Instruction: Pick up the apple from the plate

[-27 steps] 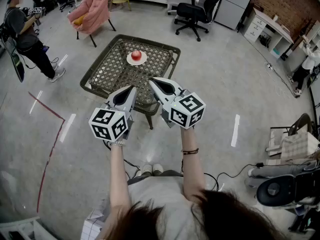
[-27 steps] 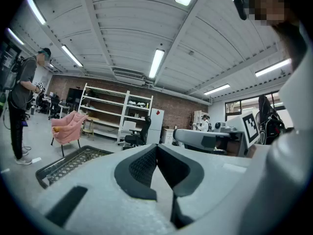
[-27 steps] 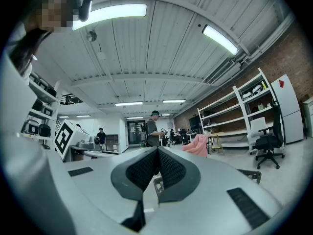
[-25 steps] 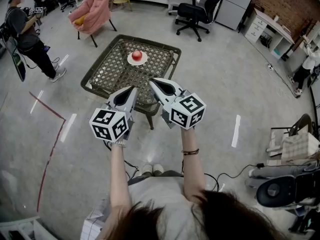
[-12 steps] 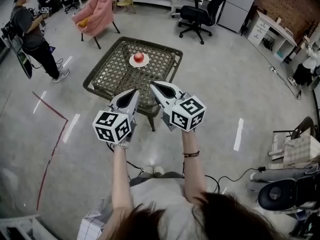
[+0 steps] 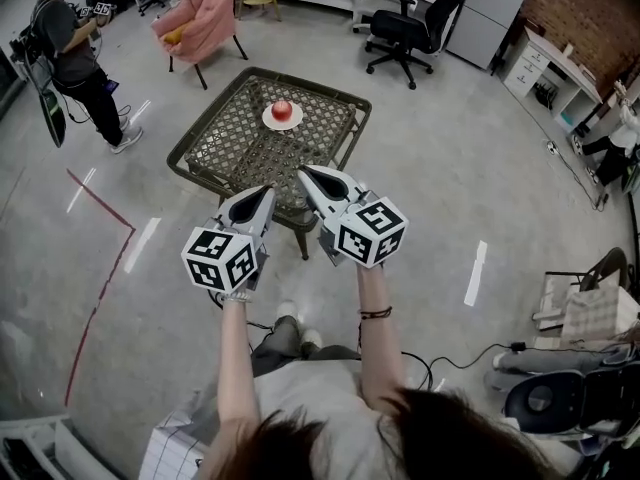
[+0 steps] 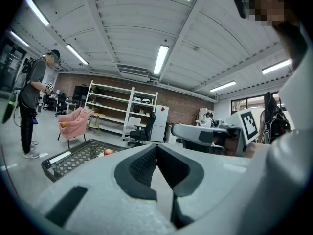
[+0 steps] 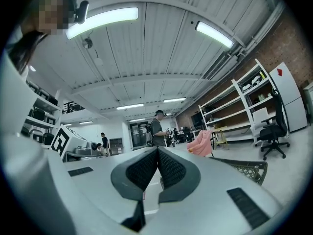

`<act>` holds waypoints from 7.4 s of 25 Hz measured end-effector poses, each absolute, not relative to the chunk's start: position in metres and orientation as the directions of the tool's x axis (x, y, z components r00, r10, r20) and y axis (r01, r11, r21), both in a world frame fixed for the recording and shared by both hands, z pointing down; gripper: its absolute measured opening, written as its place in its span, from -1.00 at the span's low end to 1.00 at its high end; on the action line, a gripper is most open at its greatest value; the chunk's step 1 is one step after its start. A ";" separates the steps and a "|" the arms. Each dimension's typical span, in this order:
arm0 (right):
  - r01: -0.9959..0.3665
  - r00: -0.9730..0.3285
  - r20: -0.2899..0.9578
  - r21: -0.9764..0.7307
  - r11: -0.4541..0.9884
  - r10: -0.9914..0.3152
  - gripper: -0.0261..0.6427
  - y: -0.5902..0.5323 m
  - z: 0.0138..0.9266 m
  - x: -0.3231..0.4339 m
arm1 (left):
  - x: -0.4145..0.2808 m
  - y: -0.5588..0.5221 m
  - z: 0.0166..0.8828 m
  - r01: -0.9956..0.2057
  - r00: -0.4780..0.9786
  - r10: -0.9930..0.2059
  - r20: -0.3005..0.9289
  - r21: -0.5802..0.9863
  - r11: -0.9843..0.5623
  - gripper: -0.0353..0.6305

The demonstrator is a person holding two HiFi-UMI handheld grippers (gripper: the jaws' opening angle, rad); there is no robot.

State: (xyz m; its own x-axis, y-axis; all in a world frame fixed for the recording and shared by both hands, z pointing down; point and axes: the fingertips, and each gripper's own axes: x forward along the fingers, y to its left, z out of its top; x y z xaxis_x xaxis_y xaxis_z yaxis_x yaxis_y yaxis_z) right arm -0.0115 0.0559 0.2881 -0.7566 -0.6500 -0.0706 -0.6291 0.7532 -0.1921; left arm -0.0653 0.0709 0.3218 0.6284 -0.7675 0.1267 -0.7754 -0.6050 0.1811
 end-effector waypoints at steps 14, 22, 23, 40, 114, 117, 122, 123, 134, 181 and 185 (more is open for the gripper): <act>-0.623 -0.763 -0.055 -0.206 0.755 -0.644 -0.89 0.007 0.303 -0.025 | -0.072 0.022 0.335 -0.760 0.648 -0.749 0.142 0.182 -0.623 -0.86; -0.645 -0.746 -0.026 -0.219 0.732 -0.666 -0.89 -0.036 0.311 -0.033 | -0.079 -0.026 0.338 -0.736 0.675 -0.723 0.148 0.203 -0.646 -0.86; -0.648 -0.744 -0.023 -0.220 0.729 -0.668 -0.89 -0.041 0.311 -0.034 | -0.080 -0.031 0.339 -0.733 0.679 -0.719 0.150 0.205 -0.649 -0.86; -0.690 -0.708 0.014 -0.231 0.686 -0.706 -0.89 -0.111 0.325 -0.057 | -0.107 -0.107 0.350 -0.698 0.713 -0.686 0.147 0.242 -0.674 -0.86; -0.631 -0.767 0.141 -0.338 0.698 -0.626 -0.89 -0.331 0.399 -0.017 | -0.076 -0.308 0.419 -0.775 0.627 -0.743 0.233 0.282 -0.565 -0.86; -0.629 -0.770 0.157 -0.348 0.696 -0.618 -0.89 -0.339 0.412 -0.019 | -0.076 -0.316 0.431 -0.765 0.641 -0.723 0.257 0.279 -0.580 -0.86; -0.631 -0.770 0.175 -0.351 0.692 -0.613 -0.89 -0.354 0.429 -0.026 | -0.083 -0.330 0.451 -0.777 0.629 -0.724 0.283 0.269 -0.569 -0.86; -0.629 -0.772 0.180 -0.350 0.694 -0.609 -0.89 -0.356 0.433 -0.028 | -0.084 -0.332 0.456 -0.778 0.628 -0.722 0.290 0.271 -0.567 -0.86; -0.617 -0.783 0.198 -0.358 0.700 -0.589 -0.89 -0.371 0.467 -0.040 | -0.086 -0.341 0.503 -0.776 0.630 -0.695 0.347 0.301 -0.554 -0.86; -0.660 -0.750 0.270 -0.376 0.651 -0.604 -0.89 -0.408 0.596 -0.026 | -0.091 -0.395 0.617 -0.808 0.569 -0.684 0.456 0.159 -0.567 -0.86; -0.662 -0.747 0.263 -0.380 0.646 -0.610 -0.89 -0.410 0.600 -0.024 | -0.091 -0.398 0.620 -0.807 0.568 -0.685 0.457 0.144 -0.573 -0.85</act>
State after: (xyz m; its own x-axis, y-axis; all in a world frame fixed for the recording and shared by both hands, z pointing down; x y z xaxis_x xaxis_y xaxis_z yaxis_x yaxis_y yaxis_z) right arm -0.0240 -0.4105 0.5996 -0.7471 -0.6103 0.2634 -0.6619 0.6463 -0.3798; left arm -0.0910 -0.3978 0.6203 0.5676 -0.6847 0.4571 -0.8070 -0.5726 0.1443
